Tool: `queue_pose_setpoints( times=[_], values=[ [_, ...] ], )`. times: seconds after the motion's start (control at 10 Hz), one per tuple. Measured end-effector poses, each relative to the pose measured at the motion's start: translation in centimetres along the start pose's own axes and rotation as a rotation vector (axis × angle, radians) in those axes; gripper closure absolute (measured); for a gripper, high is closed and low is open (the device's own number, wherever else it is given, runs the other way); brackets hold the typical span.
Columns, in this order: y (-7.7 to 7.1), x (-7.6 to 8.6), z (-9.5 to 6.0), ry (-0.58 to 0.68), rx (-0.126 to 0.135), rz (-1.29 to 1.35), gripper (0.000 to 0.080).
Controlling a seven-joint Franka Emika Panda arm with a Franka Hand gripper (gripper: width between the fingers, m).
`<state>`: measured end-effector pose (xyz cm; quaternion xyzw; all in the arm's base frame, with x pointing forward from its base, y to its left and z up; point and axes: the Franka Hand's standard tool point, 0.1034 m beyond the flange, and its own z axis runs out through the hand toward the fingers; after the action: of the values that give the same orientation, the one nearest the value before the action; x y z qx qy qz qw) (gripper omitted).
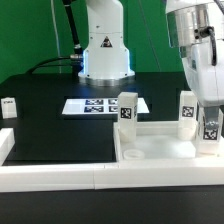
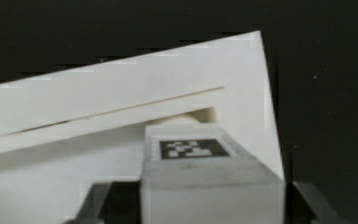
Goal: Assemble square table
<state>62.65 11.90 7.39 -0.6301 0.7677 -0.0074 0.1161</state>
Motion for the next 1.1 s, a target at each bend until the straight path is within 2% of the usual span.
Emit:
queue_pose_setpoints(
  times=[0.1,0.2,0.3,0.4,0.5,0.6,0.9,1.1],
  values=[
    [0.07,-0.11,0.04,0.0,-0.001,0.086,0.0498],
    [0.07,-0.07,0.04,0.003,-0.002,0.043,0.0499],
    [0.08,-0.1,0.05,0.003,-0.002,0.037,0.0388],
    [0.12,-0.24,0.02,0.021,-0.007,-0.214,0.0388],
    [0.12,-0.16,0.07,0.017,-0.01,-0.424,0.0254],
    [0.08,0.12,0.14,0.013,-0.013,-0.591,0.0172],
    [-0.02,0.43,0.15,0.027,-0.021,-0.745,0.015],
    [-0.25,0.13,-0.01,0.068,-0.048,-1.101,0.015]
  ],
)
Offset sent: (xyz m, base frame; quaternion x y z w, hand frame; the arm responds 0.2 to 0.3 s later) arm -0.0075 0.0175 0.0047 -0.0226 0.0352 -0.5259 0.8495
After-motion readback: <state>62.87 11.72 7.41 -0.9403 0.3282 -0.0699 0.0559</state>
